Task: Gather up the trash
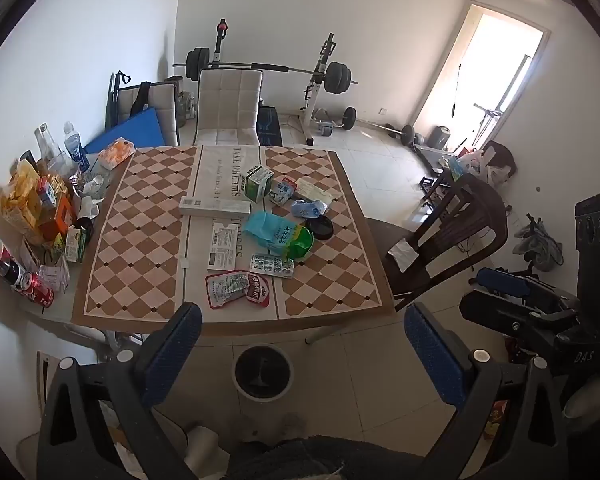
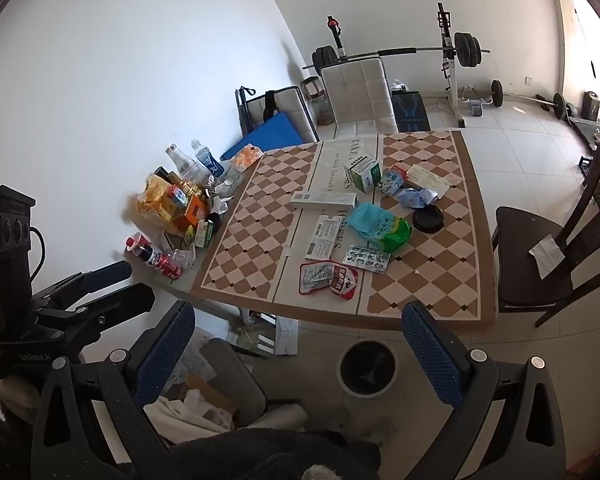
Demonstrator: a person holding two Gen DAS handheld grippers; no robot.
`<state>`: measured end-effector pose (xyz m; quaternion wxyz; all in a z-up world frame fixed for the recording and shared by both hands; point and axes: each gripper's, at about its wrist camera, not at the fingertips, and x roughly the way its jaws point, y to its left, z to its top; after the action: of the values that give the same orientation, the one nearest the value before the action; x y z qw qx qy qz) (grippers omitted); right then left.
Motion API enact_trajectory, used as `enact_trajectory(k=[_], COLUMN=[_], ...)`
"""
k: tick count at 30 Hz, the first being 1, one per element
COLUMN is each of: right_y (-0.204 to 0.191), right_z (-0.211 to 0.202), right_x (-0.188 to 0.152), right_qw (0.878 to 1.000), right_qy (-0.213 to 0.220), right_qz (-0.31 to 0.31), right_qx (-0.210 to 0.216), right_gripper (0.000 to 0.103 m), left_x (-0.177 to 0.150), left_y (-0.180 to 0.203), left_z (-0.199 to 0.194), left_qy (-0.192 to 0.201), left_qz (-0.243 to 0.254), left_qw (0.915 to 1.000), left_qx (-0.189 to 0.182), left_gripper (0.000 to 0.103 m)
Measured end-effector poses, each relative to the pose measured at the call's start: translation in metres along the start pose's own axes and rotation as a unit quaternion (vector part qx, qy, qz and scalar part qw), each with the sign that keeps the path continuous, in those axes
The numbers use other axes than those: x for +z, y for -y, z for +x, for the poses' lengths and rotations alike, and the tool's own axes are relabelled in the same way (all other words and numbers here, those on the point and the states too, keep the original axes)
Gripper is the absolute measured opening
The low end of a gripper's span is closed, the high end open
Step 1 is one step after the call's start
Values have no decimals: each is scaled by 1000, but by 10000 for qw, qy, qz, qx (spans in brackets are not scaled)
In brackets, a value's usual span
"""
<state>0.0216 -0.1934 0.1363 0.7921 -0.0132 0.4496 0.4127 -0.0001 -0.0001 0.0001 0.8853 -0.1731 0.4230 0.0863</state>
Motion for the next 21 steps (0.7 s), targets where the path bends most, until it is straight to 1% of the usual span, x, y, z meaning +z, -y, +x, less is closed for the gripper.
enact_trajectory(k=[9, 10, 14, 15, 17, 21], right_y=[-6, -4, -3, -4, -12, -13], right_z=[0, 0, -2, -2, 5, 4], right_x=[-2, 1, 3, 3, -3, 0], right_qw=[10000, 10000, 10000, 10000, 10000, 10000], right_qy=[-6, -25, -40, -45, -52, -59], right_qz=[27, 36, 45, 54, 52, 49], right_qx=[-17, 33, 20, 24, 31, 24], right_gripper=[103, 103, 103, 103, 103, 103], left_x=[0, 0, 0, -2, -2, -4], left_y=[0, 0, 0, -1, -1, -2], left_z=[1, 0, 2, -5, -7, -1], left_qy=[0, 21, -30, -14, -36, -39], left_qz=[-19, -23, -43, -32, -33, -17], left_qw=[10000, 10000, 10000, 10000, 10000, 10000], left_qx=[16, -20, 0, -17, -1, 37], left_gripper=[103, 103, 103, 103, 103, 103])
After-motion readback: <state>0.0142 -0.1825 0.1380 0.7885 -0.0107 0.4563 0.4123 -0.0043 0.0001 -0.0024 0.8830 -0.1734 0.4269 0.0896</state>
